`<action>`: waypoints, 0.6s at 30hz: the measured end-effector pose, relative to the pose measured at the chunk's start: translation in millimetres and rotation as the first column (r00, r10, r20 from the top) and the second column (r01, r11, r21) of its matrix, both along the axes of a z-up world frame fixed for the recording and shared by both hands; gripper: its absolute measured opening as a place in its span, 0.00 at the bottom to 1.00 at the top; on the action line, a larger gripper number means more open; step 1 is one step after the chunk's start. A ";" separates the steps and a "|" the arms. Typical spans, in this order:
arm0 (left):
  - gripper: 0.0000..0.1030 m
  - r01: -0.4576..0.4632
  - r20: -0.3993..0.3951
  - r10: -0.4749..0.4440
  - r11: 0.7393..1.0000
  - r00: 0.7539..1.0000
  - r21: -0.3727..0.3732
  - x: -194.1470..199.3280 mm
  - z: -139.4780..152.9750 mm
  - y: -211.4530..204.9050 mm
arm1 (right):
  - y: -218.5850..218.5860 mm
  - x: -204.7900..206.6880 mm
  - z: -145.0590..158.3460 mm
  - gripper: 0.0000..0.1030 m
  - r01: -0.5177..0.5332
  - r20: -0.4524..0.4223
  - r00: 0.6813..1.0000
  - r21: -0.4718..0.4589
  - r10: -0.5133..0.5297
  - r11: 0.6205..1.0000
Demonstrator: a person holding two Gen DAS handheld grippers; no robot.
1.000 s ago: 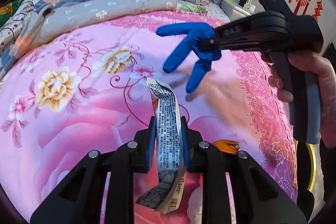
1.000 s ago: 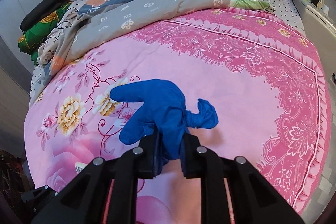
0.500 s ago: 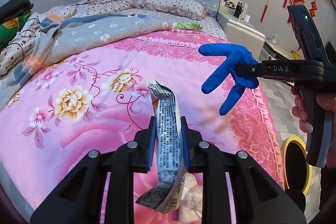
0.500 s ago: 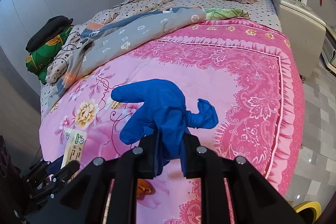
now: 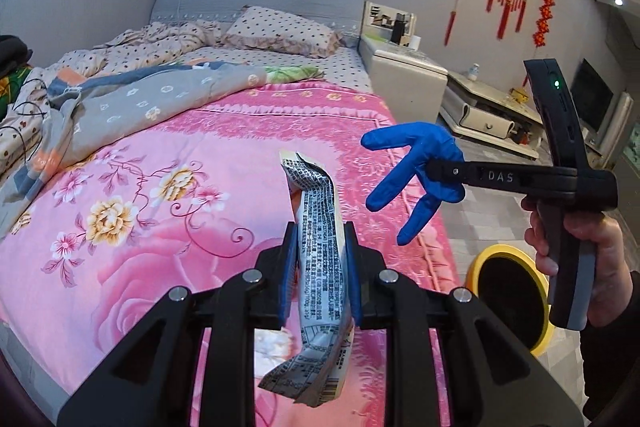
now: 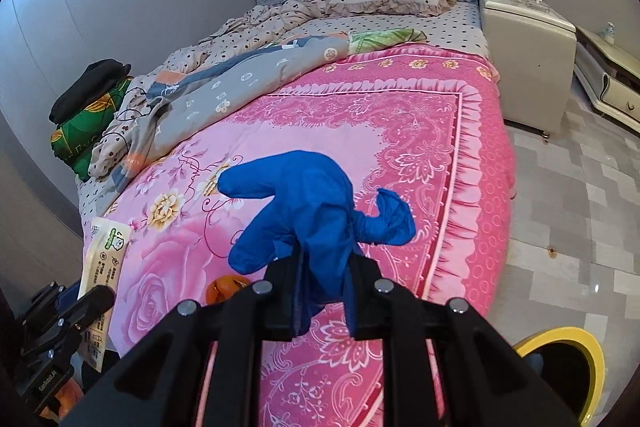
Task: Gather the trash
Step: 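Carry the blue glove and paper strip over the yellow-rimmed bin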
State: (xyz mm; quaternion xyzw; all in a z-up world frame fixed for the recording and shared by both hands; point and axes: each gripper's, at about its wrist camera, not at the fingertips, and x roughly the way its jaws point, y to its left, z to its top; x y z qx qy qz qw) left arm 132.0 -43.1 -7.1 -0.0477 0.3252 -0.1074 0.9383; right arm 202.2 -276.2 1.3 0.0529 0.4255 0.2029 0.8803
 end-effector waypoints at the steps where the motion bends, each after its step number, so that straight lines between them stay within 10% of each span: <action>1: 0.20 0.010 0.000 -0.010 1.000 1.000 -0.003 -2.9 2.6 -5.5 | -6.9 -5.2 0.7 0.14 0.009 0.002 1.000 0.003 -0.009 1.000; 18: 0.20 0.198 0.078 -0.199 0.980 0.977 0.019 -33.9 31.6 -113.2 | -122.8 -78.1 7.2 0.14 0.171 0.050 0.984 0.027 -0.172 0.985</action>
